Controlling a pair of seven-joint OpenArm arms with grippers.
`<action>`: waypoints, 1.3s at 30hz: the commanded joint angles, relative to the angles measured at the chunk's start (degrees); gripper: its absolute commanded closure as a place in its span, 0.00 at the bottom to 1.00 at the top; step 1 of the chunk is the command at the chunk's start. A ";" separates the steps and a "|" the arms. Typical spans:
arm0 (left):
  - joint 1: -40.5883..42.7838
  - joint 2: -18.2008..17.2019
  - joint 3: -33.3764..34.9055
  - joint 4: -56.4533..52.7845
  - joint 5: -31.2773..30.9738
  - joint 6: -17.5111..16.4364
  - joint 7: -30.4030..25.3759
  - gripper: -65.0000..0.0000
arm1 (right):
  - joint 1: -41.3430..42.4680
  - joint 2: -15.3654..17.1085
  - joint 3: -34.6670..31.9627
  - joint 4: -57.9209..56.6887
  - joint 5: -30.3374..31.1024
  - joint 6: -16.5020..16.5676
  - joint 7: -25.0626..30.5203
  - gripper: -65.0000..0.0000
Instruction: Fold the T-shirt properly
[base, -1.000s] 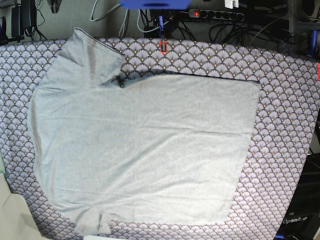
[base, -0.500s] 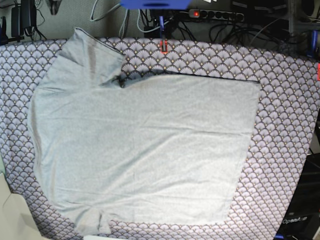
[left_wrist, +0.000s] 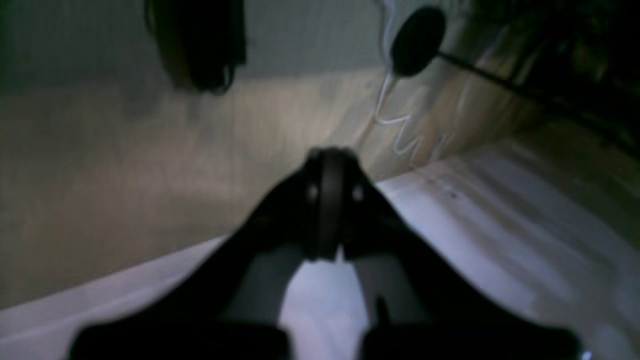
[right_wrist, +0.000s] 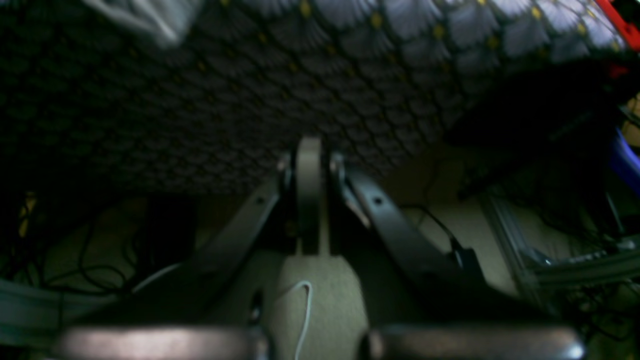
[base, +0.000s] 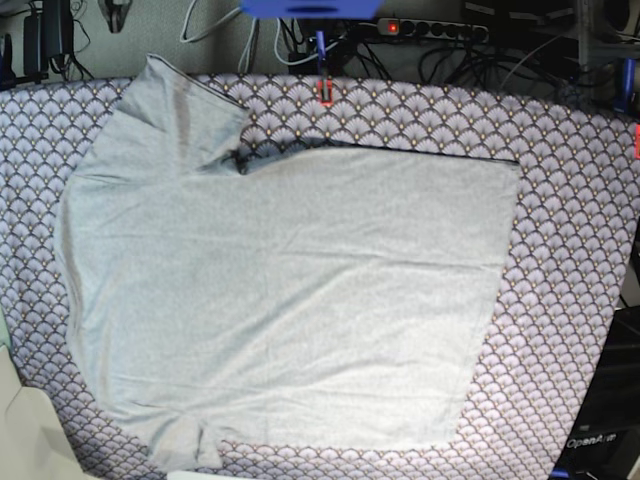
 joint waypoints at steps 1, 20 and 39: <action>2.19 -1.09 0.14 -0.03 0.95 -0.80 1.16 1.00 | -1.42 0.64 0.32 0.02 0.50 0.01 1.56 0.96; -4.22 -8.48 0.14 -0.03 0.95 -0.80 -6.40 1.00 | 0.43 0.64 0.49 -2.96 0.59 0.01 1.56 0.96; -8.62 -13.05 0.14 -0.03 0.95 36.17 -22.66 1.00 | 0.95 0.64 0.49 -3.14 0.76 0.01 1.56 0.96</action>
